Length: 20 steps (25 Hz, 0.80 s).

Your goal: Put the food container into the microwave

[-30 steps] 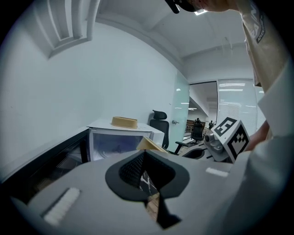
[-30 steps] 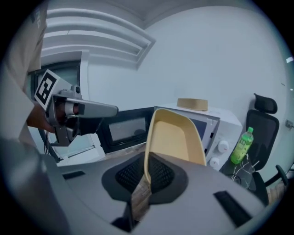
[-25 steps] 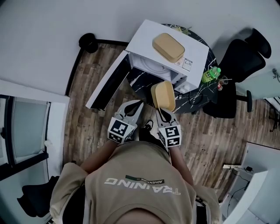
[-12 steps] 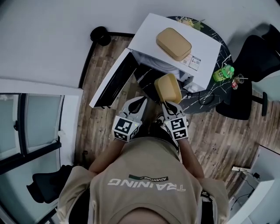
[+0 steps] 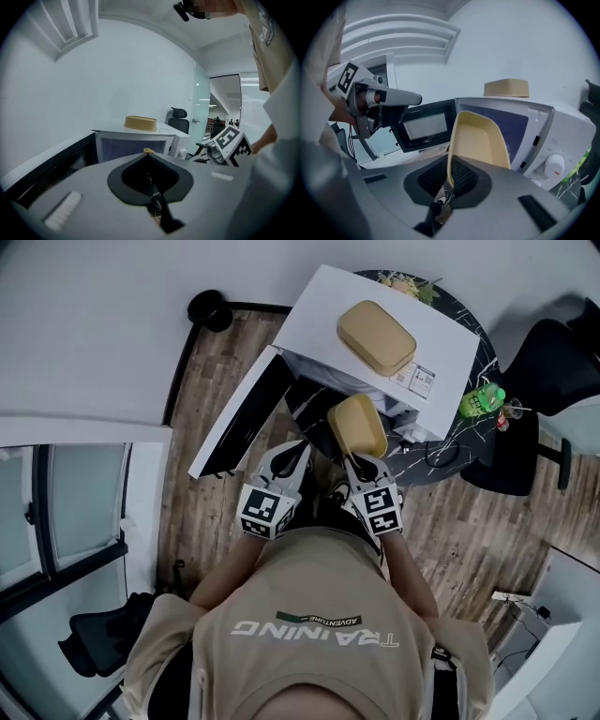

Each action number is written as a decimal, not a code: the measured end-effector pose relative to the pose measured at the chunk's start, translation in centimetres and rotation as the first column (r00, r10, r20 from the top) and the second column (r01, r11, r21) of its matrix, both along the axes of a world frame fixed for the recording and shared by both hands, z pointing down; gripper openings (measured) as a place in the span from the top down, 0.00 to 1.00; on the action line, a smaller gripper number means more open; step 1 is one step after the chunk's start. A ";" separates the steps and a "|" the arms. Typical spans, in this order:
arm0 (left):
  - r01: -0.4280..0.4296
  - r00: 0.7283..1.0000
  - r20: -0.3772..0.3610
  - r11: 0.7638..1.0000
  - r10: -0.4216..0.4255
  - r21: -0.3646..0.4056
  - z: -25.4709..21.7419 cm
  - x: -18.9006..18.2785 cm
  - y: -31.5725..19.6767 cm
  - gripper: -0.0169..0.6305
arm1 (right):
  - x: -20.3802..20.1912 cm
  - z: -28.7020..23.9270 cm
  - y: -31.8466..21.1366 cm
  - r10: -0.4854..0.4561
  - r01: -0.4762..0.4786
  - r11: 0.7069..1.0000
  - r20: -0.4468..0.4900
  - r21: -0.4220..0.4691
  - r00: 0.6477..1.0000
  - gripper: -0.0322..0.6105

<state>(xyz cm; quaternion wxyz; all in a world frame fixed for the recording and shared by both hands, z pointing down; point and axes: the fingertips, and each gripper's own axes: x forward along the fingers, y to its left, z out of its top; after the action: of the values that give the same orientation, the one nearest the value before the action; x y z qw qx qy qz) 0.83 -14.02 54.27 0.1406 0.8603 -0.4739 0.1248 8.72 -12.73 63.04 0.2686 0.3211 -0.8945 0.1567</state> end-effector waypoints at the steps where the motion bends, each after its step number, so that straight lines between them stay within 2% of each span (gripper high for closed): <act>1: -0.012 1.000 -0.005 1.000 0.012 0.004 0.0 0.1 -0.6 0.97 | -0.1 0.1 -0.3 0.004 -0.004 1.000 -0.007 -0.003 1.000 0.91; 10: -0.148 0.988 -0.035 0.988 0.149 0.046 0.3 -0.6 -6.5 0.97 | -1.7 1.3 -4.7 0.028 -0.029 1.000 -0.156 -0.005 0.987 0.91; 20: -0.259 0.962 -0.083 0.965 0.261 0.035 1.8 -2.6 -12.1 0.97 | -4.9 1.8 -10.2 0.068 -0.071 0.997 -0.257 -0.001 0.964 0.91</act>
<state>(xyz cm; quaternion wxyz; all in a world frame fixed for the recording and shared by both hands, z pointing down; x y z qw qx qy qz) -1.73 -26.13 56.04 0.1333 0.9212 -0.3520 0.0989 3.84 -22.94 64.81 0.3783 0.3685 -0.8395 0.1278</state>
